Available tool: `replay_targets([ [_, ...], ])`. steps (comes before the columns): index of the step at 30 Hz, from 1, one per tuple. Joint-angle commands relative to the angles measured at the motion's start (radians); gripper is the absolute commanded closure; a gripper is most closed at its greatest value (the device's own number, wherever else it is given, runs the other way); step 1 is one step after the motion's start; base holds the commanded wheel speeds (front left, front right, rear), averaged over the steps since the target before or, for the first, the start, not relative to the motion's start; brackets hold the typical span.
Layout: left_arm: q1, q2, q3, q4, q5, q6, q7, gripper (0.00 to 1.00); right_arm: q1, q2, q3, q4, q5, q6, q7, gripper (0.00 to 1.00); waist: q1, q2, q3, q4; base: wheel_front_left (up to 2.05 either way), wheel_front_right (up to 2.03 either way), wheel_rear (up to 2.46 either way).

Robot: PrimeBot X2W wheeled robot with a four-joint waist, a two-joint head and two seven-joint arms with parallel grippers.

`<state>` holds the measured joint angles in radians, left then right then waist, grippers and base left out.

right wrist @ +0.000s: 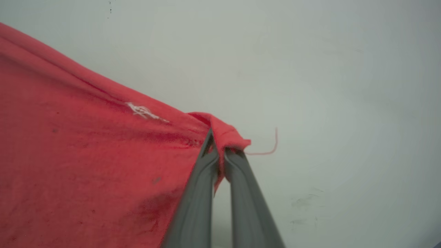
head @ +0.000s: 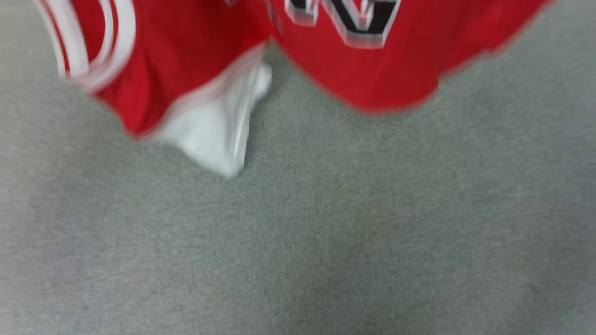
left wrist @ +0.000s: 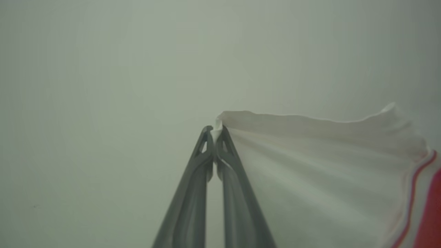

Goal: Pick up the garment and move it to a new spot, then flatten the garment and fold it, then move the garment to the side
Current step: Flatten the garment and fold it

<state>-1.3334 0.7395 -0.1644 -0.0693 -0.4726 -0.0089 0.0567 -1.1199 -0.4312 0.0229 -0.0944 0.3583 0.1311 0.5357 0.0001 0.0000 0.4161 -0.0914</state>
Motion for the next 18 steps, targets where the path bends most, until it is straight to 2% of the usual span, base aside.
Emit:
replay_targets([
  [1,-0.058,-0.015,-0.011,0.044,0.014,-0.006,-0.012,1.0,-0.05,0.01,-0.002,0.029,-0.021,-0.001,-0.022,1.0,-0.0001,0.0,0.106,0.011,0.0,0.0,0.0],
  [6,-0.315,-0.072,-0.062,0.262,0.074,-0.025,-0.065,1.0,-0.234,0.018,0.024,0.176,-0.106,-0.001,-0.127,1.0,-0.0001,0.0,0.202,0.02,0.0,0.0,0.0],
  [11,-0.485,-0.136,-0.088,0.482,0.088,-0.041,-0.128,1.0,-0.37,0.035,0.031,0.35,-0.19,-0.001,-0.238,1.0,-0.0001,0.0,0.265,0.038,0.0,0.0,0.0],
  [14,-0.511,-0.165,-0.11,0.587,0.1,-0.054,-0.184,1.0,-0.4,0.059,0.018,0.451,-0.215,-0.001,-0.31,1.0,-0.0001,0.0,0.282,0.05,0.0,0.0,0.0],
  [18,-0.44,-0.198,-0.147,0.68,0.106,-0.075,-0.266,1.0,-0.374,0.088,0.016,0.562,-0.242,-0.001,-0.399,1.0,-0.0001,0.0,0.287,0.065,0.0,0.0,0.0],
])
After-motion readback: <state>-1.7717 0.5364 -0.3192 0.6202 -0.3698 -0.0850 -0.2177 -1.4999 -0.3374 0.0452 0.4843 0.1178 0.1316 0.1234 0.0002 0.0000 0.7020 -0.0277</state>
